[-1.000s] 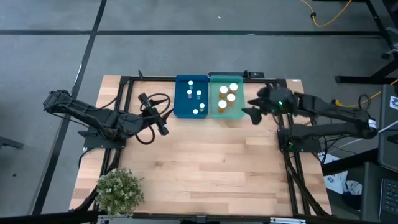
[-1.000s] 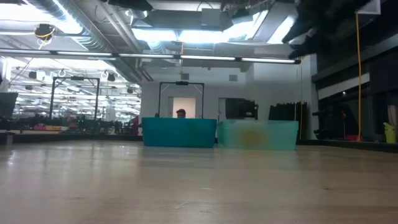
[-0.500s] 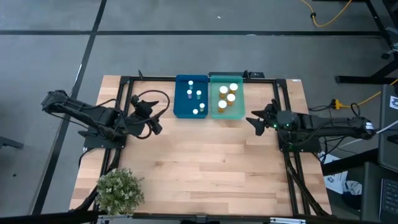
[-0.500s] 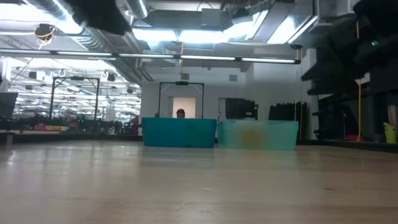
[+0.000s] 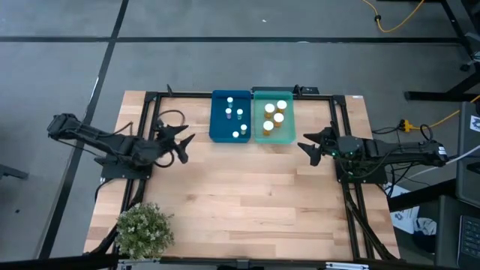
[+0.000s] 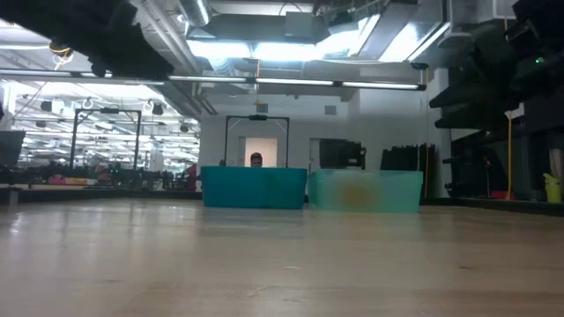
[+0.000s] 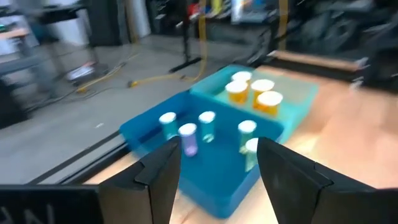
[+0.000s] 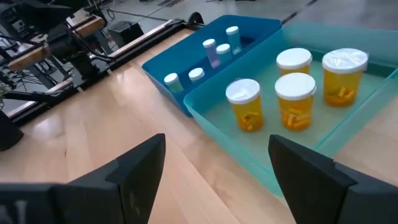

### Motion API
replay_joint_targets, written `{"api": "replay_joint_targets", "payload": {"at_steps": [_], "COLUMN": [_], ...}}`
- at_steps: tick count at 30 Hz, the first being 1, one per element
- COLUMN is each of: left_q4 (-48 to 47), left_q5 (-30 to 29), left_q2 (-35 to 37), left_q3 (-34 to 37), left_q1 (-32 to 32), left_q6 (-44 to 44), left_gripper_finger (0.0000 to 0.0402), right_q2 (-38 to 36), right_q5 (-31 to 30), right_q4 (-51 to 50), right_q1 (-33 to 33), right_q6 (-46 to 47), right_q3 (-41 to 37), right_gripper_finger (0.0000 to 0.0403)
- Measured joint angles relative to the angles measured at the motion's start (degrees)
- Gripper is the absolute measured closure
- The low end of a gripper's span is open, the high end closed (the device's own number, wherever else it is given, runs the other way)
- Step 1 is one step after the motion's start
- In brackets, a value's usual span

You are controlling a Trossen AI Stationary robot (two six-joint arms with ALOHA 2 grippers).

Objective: Pick and place medicine bottles into bin by pill shape (circle, oval)
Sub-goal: Return to Home Position

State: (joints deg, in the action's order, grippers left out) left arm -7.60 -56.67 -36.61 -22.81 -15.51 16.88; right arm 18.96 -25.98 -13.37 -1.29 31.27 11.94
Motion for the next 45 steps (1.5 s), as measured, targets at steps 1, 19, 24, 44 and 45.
{"api": "replay_joint_targets", "payload": {"at_steps": [1,19,24,44,45], "left_q4": [2.73,12.23,12.12,11.68,11.63], "left_q5": [2.11,14.65,14.63,14.35,14.35], "left_q2": [1.76,14.65,14.65,14.61,14.61], "left_q3": [1.54,15.70,15.70,15.70,15.70], "left_q1": [0.67,11.49,11.54,11.49,11.49], "left_q6": [-2.18,-4.97,-5.13,-6.53,-6.55], "left_gripper_finger": [0.0200,0.0200,0.0200,0.0200,0.0200], "right_q2": [0.00,-0.28,-3.69,-18.92,-18.91], "right_q5": [0.00,-10.51,-10.66,-17.91,-17.95], "right_q4": [-0.02,2.90,-2.77,-19.25,-18.55], "right_q1": [0.02,0.06,0.06,-1.27,-1.27], "right_q6": [-0.02,-3.39,-4.43,-3.29,-4.00], "right_q3": [0.00,-4.90,-2.16,-1.99,-2.08], "right_gripper_finger": [0.0116,0.0116,0.0116,0.0116,0.0116]}}
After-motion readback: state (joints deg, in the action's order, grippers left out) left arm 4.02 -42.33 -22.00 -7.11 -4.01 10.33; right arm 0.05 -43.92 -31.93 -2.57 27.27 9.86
